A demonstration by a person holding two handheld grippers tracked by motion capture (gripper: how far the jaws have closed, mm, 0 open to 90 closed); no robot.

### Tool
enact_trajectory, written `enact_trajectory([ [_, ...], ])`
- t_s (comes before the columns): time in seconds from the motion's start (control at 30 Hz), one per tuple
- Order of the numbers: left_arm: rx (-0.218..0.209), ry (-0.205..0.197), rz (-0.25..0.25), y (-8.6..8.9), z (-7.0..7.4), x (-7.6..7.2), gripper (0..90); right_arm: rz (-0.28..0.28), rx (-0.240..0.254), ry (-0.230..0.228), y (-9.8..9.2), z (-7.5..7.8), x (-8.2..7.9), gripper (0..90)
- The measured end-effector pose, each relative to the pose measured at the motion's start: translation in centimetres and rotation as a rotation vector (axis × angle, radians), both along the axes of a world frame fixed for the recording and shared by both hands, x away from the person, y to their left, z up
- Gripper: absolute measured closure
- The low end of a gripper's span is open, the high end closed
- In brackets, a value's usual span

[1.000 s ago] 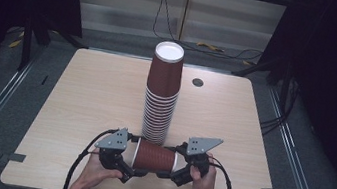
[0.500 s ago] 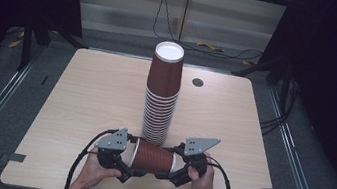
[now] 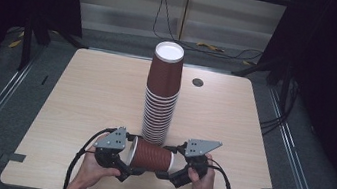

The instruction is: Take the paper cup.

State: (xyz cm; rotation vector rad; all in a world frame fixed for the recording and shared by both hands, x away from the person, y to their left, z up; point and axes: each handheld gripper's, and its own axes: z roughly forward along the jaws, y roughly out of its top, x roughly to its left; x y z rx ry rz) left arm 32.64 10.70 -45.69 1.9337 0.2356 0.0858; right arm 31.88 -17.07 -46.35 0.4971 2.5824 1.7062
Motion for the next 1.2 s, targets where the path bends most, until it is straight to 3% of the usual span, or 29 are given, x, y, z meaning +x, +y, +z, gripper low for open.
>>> enact_trajectory([
  [0.43,0.022,0.021,0.056,0.9,0.1,0.3,3.5,-0.119,0.040,-0.033,-0.9,-0.6,-0.5,13.2],
  [0.8,0.047,0.030,0.102,2.4,0.4,0.6,3.5,-0.282,0.085,-0.069,-2.6,-1.4,-1.1,13.1],
  [0.87,0.048,0.031,0.110,2.7,0.5,0.6,3.5,-0.325,0.092,-0.081,-2.9,-1.5,-1.2,13.1],
  [0.97,0.068,0.035,0.129,3.3,0.6,0.7,3.4,-0.424,0.073,-0.087,-3.2,-1.5,-1.2,13.1],
  [1.03,0.076,0.037,0.142,3.8,0.6,0.8,3.4,-0.510,0.053,-0.116,-3.2,-1.6,-1.4,13.1],
  [1.2,0.086,0.045,0.163,4.8,0.6,1.0,3.4,-0.593,0.068,-0.157,-3.5,-2.1,-1.9,13.1],
])
